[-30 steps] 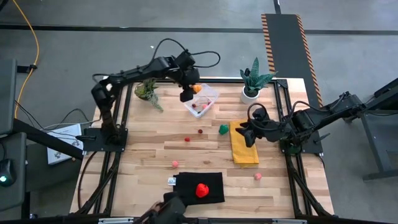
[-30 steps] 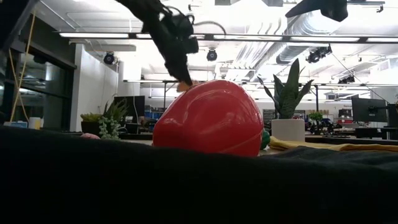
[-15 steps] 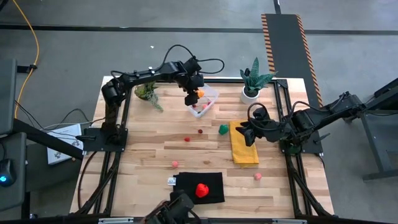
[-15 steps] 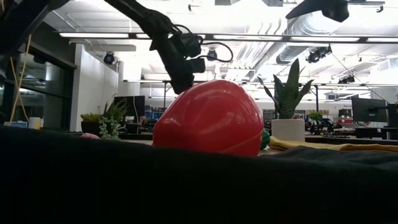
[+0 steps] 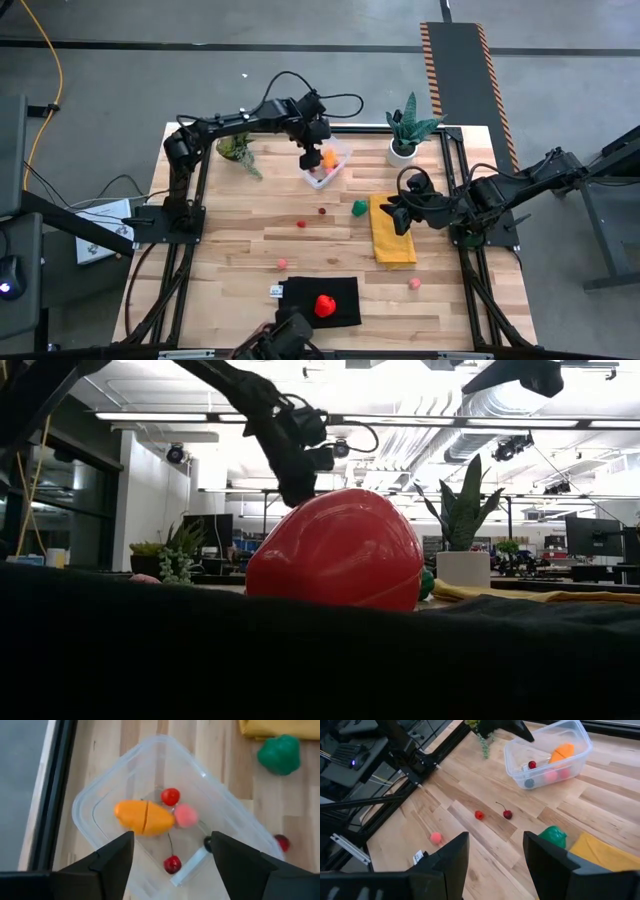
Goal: Pick and placing Produce into tupperware
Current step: Put the left pink peach into the transparent bin
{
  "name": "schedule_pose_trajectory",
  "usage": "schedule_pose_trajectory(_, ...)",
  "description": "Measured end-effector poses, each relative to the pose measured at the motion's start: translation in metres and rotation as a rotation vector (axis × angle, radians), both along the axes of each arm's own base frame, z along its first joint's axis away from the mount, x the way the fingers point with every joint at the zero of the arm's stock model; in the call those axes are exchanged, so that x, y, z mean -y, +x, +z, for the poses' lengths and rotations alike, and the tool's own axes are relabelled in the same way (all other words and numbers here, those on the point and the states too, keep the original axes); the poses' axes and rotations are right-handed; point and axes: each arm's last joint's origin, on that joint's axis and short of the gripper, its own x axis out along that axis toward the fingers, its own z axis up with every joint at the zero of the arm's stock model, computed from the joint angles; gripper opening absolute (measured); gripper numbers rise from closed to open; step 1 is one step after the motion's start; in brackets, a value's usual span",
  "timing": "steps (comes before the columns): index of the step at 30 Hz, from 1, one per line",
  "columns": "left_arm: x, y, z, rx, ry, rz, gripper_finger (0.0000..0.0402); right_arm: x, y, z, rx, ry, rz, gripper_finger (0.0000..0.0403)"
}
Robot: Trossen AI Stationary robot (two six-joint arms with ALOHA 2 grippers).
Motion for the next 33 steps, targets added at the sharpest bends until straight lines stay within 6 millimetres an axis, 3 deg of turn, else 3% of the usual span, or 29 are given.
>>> schedule_pose_trajectory(5, 0.002, -0.002, 0.032, -0.018, -0.001, -0.026, 0.0216, 0.0, -0.001, -0.001, -0.009, -0.004, 0.0, 0.0177)
schedule_pose_trajectory(12, 0.002, -0.002, 0.091, 0.087, 0.061, -0.024, 0.0165, 0.0, -0.001, -0.001, -0.016, -0.014, 0.012, 0.0177)
schedule_pose_trajectory(16, 0.007, -0.007, 0.111, 0.106, 0.03, 0.005, 0.0143, 0.0, -0.001, -0.001, -0.016, -0.012, 0.017, 0.0177)
schedule_pose_trajectory(22, 0.017, -0.015, 0.124, 0.108, -0.09, -0.024, 0.0113, -0.004, -0.002, -0.001, -0.016, -0.011, 0.034, 0.0177)
schedule_pose_trajectory(33, 0.036, -0.027, 0.119, 0.022, -0.349, -0.08, 0.0035, -0.009, -0.004, -0.001, -0.018, -0.019, 0.069, 0.0177)
